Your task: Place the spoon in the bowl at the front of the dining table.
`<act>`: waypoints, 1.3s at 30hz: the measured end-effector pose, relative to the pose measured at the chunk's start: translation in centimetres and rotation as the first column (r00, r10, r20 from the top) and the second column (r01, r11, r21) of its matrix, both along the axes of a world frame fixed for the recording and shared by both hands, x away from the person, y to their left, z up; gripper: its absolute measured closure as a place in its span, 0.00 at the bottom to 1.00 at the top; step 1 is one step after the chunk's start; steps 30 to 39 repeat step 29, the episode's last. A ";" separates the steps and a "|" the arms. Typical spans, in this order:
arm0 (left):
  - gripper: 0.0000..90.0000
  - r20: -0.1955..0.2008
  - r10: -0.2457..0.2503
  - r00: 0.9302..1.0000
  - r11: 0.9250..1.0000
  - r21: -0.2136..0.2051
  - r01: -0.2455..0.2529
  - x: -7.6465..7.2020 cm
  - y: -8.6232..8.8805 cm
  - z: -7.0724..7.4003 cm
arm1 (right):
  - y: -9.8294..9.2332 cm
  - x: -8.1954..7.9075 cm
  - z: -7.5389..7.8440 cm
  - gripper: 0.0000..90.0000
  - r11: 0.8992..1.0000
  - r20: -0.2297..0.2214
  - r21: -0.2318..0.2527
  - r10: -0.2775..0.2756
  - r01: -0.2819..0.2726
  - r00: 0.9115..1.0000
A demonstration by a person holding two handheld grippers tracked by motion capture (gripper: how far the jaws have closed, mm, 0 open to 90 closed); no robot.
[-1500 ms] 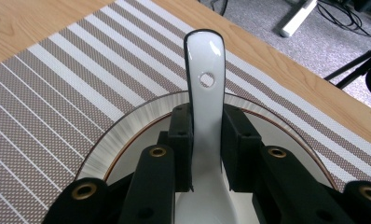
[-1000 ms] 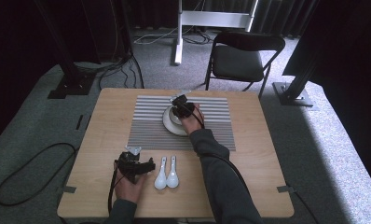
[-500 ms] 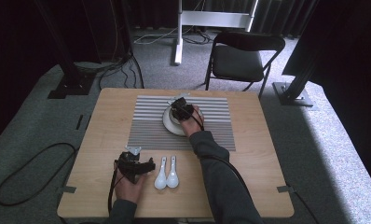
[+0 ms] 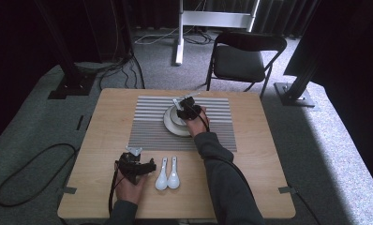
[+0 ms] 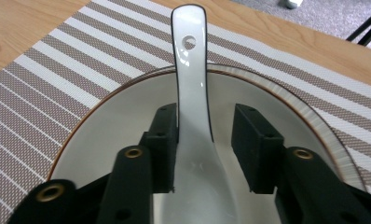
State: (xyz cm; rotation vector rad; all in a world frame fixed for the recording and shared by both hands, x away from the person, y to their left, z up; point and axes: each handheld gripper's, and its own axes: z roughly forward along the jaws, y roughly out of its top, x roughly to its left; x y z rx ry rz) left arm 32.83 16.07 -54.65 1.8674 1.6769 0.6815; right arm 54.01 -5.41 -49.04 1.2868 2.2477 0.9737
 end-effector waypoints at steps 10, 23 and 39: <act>0.02 0.001 0.001 1.000 1.000 -0.001 -0.001 0.0 0.0 0.0 | -2.6 -1.4 2.4 0.55 0.993 0.065 0.113 0.028 -0.035 0.998; 0.02 -0.001 0.002 1.000 1.000 -0.003 -0.002 0.0 0.0 0.0 | -8.7 -6.9 2.2 0.50 0.958 0.088 0.285 0.013 -0.038 0.996; 0.02 -0.002 0.001 1.000 1.000 -0.002 -0.001 0.0 0.0 0.0 | -12.2 -9.4 0.5 0.49 0.964 0.075 0.267 -0.020 0.000 0.997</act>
